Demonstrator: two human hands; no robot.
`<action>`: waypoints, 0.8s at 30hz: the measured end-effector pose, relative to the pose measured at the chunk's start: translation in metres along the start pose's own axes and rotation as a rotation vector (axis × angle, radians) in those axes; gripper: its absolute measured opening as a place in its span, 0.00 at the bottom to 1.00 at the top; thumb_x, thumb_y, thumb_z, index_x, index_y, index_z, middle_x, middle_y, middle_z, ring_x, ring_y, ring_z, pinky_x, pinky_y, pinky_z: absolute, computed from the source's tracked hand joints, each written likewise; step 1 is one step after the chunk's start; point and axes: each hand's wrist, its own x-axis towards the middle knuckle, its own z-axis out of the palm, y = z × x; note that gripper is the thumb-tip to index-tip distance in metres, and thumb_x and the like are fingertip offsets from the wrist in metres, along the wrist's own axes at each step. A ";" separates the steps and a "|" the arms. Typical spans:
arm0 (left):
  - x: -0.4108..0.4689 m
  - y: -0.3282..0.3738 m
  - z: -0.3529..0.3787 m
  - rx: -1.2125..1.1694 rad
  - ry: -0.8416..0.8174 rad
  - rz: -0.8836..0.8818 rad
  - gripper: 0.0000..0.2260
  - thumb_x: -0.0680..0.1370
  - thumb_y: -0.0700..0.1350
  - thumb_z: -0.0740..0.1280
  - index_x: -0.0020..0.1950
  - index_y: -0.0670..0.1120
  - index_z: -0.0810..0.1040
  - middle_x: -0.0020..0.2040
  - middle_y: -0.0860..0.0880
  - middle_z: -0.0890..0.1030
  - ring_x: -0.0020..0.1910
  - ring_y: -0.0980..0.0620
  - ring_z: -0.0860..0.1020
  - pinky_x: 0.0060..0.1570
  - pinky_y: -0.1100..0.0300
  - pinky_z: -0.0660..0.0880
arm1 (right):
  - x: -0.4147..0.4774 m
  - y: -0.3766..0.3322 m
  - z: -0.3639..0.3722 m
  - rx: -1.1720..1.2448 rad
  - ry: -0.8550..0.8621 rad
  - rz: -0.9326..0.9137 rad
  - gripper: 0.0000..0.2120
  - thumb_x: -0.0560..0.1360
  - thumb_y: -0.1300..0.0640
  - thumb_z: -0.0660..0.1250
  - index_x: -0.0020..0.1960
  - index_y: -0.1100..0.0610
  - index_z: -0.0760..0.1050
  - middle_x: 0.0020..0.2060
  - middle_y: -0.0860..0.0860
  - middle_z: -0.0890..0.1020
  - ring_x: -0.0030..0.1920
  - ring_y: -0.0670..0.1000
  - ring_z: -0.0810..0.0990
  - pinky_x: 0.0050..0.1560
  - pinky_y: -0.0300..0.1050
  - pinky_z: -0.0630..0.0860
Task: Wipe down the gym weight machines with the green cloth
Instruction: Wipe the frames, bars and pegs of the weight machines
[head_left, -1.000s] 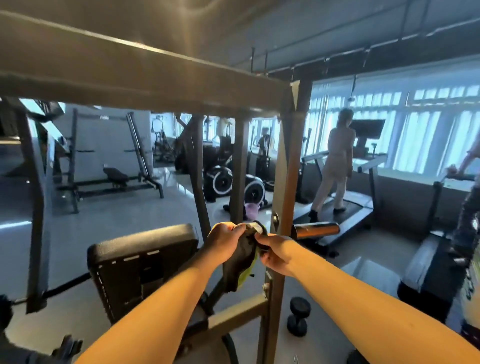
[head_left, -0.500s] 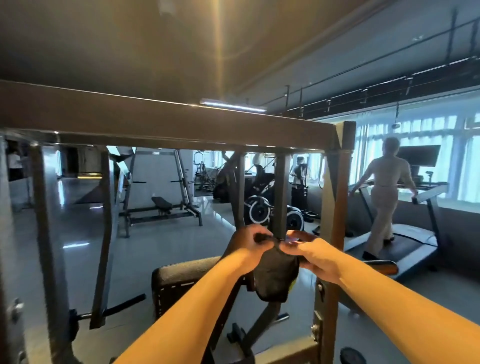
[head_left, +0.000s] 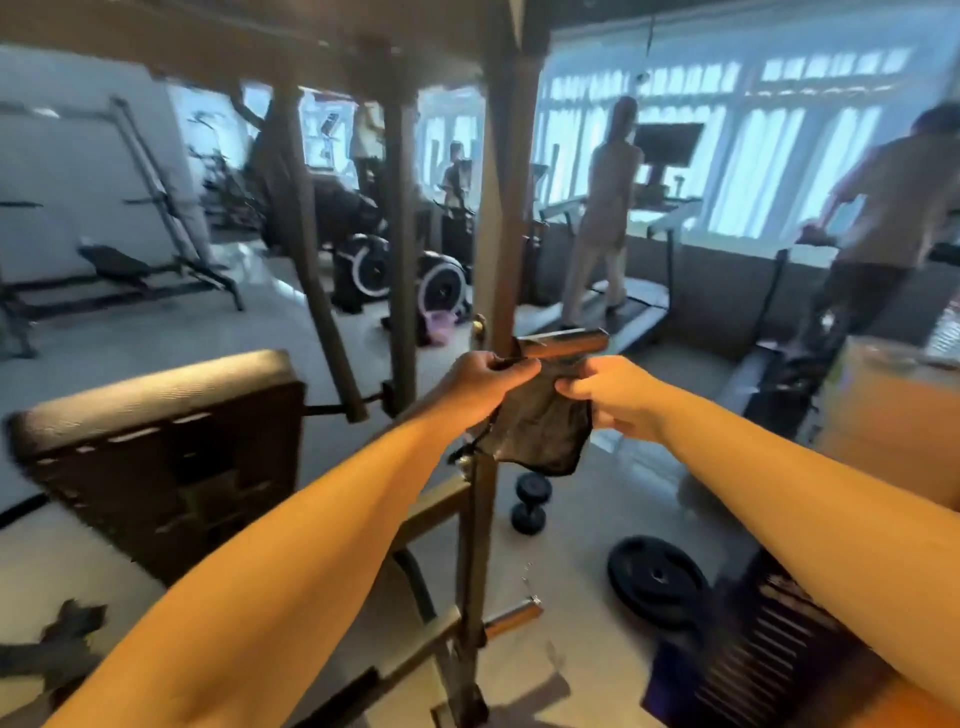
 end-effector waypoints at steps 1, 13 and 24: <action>0.011 -0.005 0.024 -0.034 -0.055 0.005 0.12 0.78 0.51 0.74 0.39 0.46 0.79 0.26 0.55 0.79 0.26 0.60 0.75 0.28 0.68 0.68 | 0.003 0.017 -0.014 0.014 0.060 0.031 0.04 0.81 0.68 0.64 0.51 0.64 0.78 0.38 0.53 0.84 0.40 0.52 0.83 0.39 0.43 0.78; 0.170 -0.092 0.297 0.141 -0.467 0.023 0.38 0.68 0.32 0.78 0.75 0.45 0.68 0.59 0.48 0.77 0.56 0.51 0.76 0.41 0.77 0.71 | 0.142 0.242 -0.186 0.221 0.561 0.392 0.11 0.75 0.62 0.74 0.37 0.56 0.75 0.41 0.57 0.80 0.45 0.56 0.81 0.50 0.53 0.81; 0.361 -0.111 0.448 0.356 -0.619 -0.134 0.10 0.71 0.44 0.76 0.52 0.48 0.84 0.45 0.49 0.86 0.48 0.49 0.84 0.54 0.51 0.82 | 0.265 0.316 -0.323 0.329 0.475 0.545 0.20 0.70 0.77 0.70 0.52 0.55 0.80 0.56 0.60 0.82 0.59 0.60 0.81 0.62 0.56 0.80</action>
